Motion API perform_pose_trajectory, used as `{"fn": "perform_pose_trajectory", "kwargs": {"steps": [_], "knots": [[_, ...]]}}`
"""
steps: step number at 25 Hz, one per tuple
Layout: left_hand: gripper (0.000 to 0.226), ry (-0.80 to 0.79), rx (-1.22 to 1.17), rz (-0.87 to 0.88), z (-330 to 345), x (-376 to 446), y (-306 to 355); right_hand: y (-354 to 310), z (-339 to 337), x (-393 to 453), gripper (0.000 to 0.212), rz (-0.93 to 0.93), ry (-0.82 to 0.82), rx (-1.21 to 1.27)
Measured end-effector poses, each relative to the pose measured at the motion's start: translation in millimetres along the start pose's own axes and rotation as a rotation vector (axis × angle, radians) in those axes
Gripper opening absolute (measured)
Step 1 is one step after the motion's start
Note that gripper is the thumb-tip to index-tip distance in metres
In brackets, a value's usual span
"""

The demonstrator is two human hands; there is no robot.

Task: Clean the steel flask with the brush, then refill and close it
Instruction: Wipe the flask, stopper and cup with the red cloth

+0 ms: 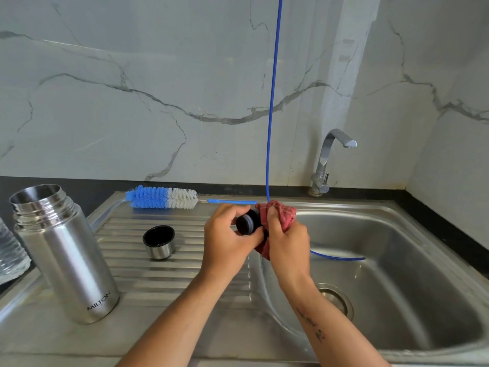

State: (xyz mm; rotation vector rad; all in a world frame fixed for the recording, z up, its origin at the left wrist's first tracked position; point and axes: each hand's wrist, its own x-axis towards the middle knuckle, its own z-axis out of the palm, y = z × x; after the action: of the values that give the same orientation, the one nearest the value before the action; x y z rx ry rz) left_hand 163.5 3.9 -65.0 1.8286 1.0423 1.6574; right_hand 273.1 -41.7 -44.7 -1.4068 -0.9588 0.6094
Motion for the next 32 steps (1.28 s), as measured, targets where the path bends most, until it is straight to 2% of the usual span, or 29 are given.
{"fn": "perform_pose_trajectory", "kwargs": {"steps": [2, 5, 8, 11, 15, 16, 18, 20, 24, 29, 32], "knots": [[0.035, -0.008, -0.028, -0.052, -1, 0, 2, -2, -1, -2, 0.049, -0.043, -0.016, 0.032], [0.041, -0.085, -0.079, -0.035, -1, -5, 5, 1, -5, 8, 0.042, 0.030, -0.082, 0.113], [0.037, -0.064, -0.066, -0.027, -3, 0, -3, 1, -4, 6, 0.046, -0.005, -0.109, 0.071], [0.038, -0.109, -0.088, -0.153, -8, 4, -2, -5, -8, 3, 0.046, -0.080, -0.076, 0.060], [0.055, -0.251, -0.001, -0.357, -14, 8, -5, -9, -12, 3, 0.041, -0.126, -0.079, 0.153], [0.048, -0.287, -0.048, -0.435, -17, 12, -7, -10, -12, 3, 0.042, -0.114, -0.082, 0.205], [0.030, -0.283, -0.376, -0.628, -23, 19, -5, -10, -12, 6, 0.040, -0.049, -0.055, 0.319], [0.031, -0.214, -0.648, -0.739, -29, 24, 0, -9, -13, 9, 0.037, 0.039, -0.018, 0.420], [0.047, -0.135, -0.831, -0.719, -26, 24, 1, -7, 1, -1, 0.034, 0.079, -0.087, 0.346], [0.046, -0.189, -0.465, -0.474, -9, 9, 5, -4, 2, -2, 0.040, 0.054, -0.090, 0.260], [0.040, -0.191, -0.386, -0.415, -5, 3, 6, 1, 0, 1, 0.042, 0.066, -0.079, 0.225]]}}
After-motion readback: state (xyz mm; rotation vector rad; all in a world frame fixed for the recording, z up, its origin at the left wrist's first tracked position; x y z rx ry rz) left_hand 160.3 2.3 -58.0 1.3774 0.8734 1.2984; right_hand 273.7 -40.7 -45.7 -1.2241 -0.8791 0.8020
